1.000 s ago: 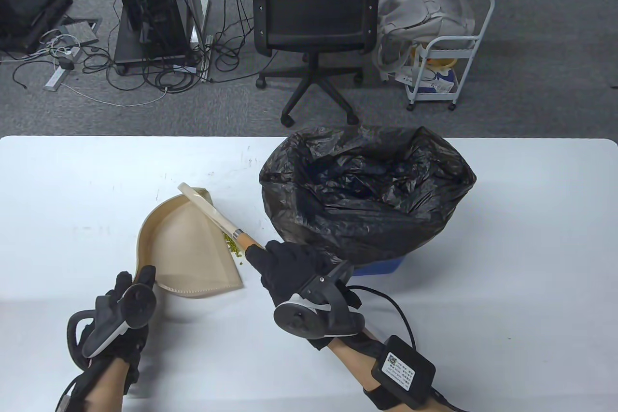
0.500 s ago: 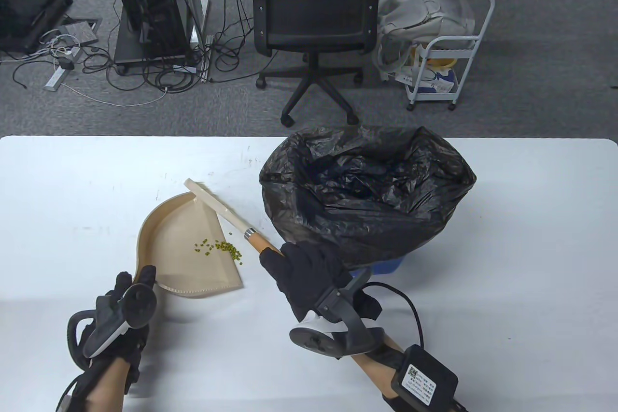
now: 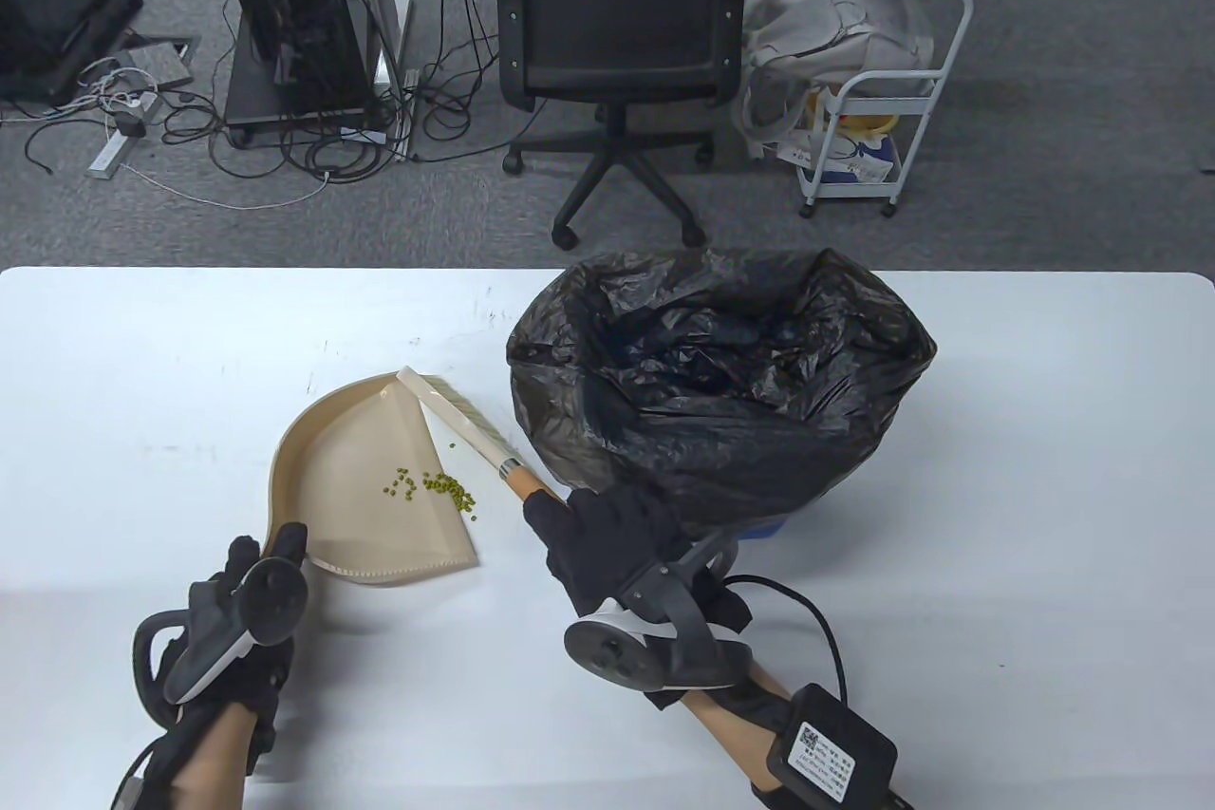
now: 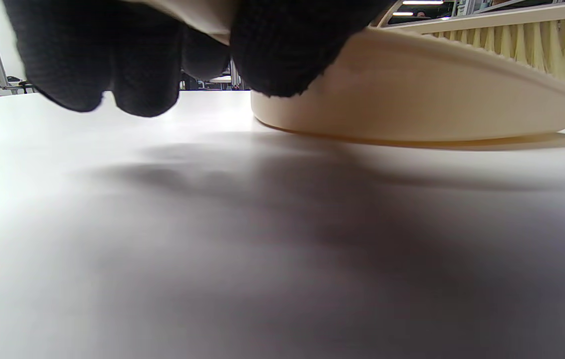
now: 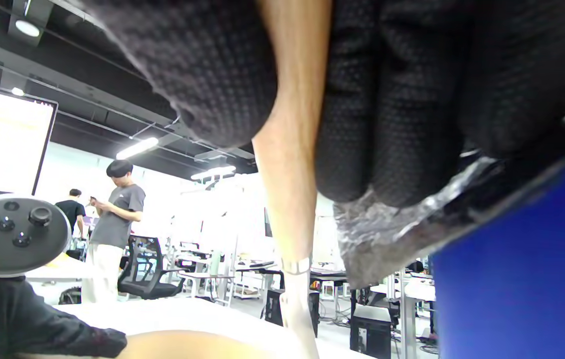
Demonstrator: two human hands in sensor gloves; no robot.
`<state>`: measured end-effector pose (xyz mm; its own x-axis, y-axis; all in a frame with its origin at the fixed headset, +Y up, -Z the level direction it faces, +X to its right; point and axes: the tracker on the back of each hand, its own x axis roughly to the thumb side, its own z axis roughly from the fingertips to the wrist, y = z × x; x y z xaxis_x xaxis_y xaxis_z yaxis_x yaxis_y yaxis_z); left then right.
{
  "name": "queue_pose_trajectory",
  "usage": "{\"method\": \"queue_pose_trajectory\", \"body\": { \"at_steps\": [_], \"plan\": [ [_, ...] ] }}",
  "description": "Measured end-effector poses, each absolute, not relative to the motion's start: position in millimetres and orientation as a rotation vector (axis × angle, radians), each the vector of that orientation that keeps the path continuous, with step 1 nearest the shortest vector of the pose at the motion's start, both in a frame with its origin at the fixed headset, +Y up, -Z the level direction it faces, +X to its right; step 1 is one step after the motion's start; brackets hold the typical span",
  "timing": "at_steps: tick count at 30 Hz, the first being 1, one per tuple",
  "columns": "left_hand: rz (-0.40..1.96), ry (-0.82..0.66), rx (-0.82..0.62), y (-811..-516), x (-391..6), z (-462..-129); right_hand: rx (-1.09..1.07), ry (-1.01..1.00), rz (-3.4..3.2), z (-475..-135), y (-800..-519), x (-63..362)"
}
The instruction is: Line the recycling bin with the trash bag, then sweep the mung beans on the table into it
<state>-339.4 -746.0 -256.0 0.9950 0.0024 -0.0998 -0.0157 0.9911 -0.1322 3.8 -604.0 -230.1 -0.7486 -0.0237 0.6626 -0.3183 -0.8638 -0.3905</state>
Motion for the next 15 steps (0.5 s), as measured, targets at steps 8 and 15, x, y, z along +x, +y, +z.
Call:
{"method": "queue_pose_trajectory", "body": {
  "at_steps": [8, 15],
  "plan": [
    [0.017, 0.094, -0.140, -746.7, -338.6, -256.2, 1.069, -0.746, 2.598, -230.7, -605.9, -0.2],
    [0.020, 0.098, -0.140, -746.7, -338.9, -256.3, 1.178, -0.810, 2.489, -224.4, -604.7, -1.4]
  ]
}}
